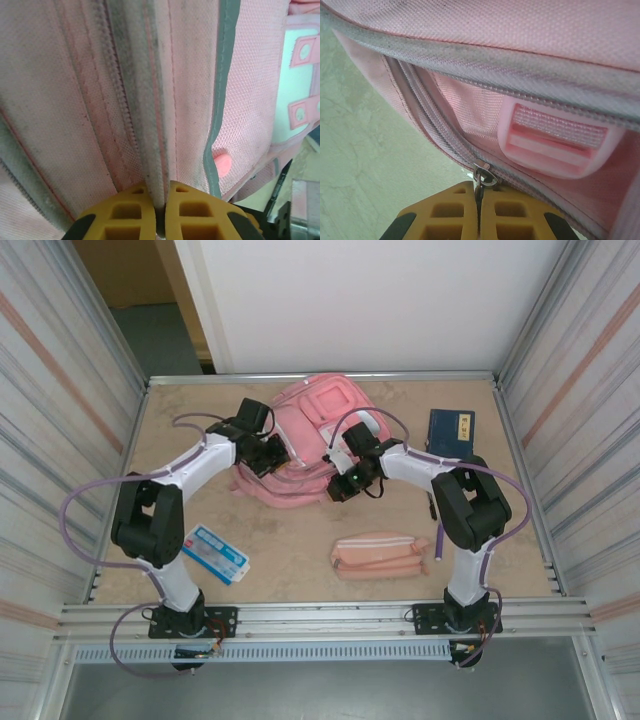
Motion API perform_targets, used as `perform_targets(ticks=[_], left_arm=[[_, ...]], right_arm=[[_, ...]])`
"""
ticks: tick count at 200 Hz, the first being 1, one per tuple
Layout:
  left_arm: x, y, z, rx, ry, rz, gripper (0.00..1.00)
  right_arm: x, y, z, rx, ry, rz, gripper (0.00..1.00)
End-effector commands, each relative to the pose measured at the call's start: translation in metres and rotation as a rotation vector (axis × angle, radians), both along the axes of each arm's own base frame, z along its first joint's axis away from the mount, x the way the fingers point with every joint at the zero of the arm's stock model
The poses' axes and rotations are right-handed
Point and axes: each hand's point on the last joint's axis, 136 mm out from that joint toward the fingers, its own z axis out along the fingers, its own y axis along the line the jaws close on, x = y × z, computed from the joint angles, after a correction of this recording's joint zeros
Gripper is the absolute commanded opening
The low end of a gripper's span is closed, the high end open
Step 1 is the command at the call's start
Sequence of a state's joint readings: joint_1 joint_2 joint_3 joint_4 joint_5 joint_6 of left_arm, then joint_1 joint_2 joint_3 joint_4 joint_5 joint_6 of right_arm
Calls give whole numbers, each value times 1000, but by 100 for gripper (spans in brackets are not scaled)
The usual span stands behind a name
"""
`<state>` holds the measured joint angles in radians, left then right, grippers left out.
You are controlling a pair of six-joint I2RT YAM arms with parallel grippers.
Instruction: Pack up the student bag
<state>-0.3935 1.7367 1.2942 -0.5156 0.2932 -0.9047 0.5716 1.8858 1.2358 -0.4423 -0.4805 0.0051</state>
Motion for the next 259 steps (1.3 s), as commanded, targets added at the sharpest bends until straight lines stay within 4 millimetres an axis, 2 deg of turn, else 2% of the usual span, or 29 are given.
perform_targets(ticks=[1,21,43,70,113,159,174,196,243,259], left_arm=[[21,-28,72,-165,-165,4,0],[26,-32,93,-194,-191,4,0],[27,-35,101,-209,-202,12,0],[25,-43,96,-237,-180,18,0],[24,-50,81,-246,-164,39,0],[29,-50,83,-251,-177,63,0],[30,-50,85,-250,-188,62,0],[31,-51,79,-247,-176,63,0],[30,-53,67,-270,-159,76,0],[31,-55,69,-284,-160,69,0]], right_arm=[[-5,26,32,153,-7,36,4],[-1,23,26,123,-9,21,7],[0,26,31,139,-3,22,8],[-1,33,40,171,7,21,11],[0,57,53,258,35,-33,16],[-2,88,49,258,33,-77,20],[-3,98,53,277,32,-85,21],[-6,109,59,308,24,-101,24],[-13,117,42,277,52,-159,24],[-18,122,36,266,54,-167,25]])
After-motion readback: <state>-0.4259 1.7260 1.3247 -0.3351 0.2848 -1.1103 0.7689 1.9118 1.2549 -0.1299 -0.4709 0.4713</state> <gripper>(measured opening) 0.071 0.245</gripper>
